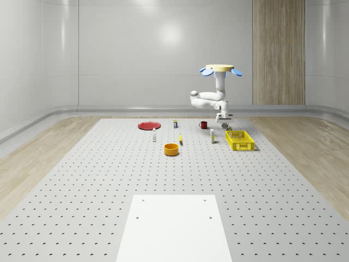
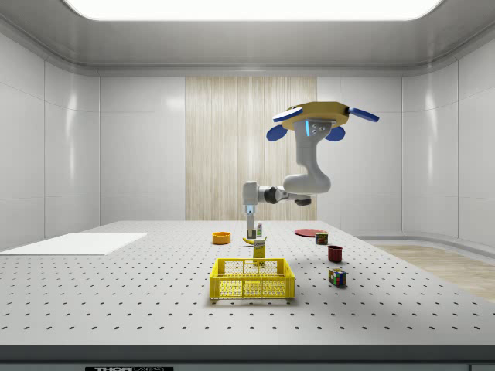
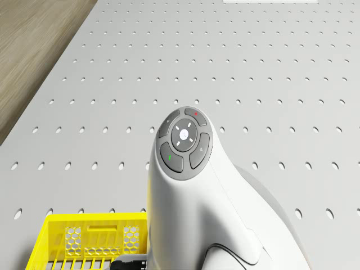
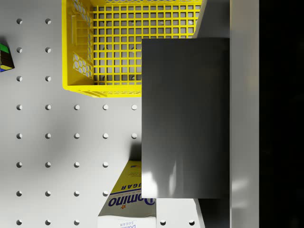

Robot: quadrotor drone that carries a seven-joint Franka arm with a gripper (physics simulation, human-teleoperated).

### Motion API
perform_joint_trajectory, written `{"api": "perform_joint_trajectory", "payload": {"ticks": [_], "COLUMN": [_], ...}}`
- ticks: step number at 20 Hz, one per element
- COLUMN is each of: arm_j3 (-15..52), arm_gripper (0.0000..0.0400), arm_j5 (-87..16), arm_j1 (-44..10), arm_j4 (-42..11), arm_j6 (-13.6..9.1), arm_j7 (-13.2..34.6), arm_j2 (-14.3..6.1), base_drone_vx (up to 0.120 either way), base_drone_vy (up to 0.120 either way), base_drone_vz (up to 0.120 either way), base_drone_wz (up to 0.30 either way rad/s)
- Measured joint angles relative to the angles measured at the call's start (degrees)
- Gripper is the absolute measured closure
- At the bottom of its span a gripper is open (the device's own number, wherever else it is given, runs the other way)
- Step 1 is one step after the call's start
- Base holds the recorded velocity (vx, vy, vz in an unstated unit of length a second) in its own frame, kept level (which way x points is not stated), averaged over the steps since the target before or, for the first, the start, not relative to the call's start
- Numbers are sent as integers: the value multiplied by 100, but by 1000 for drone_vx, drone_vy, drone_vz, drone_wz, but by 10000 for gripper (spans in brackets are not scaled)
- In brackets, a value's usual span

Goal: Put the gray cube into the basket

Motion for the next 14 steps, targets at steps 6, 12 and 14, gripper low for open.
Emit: {"api": "perform_joint_trajectory", "payload": {"ticks": [6,12,14], "arm_j3": [7,14,16], "arm_gripper": [150,150,150], "arm_j5": [19,36,42], "arm_j1": [-12,-23,-26], "arm_j4": [2,4,5], "arm_j6": [43,82,94], "arm_j7": [9,18,21], "arm_j2": [-46,-87,-101], "base_drone_vx": [73,0,0], "base_drone_vy": [120,120,120], "base_drone_vz": [-27,-67,-60], "base_drone_wz": [0,0,0]}}
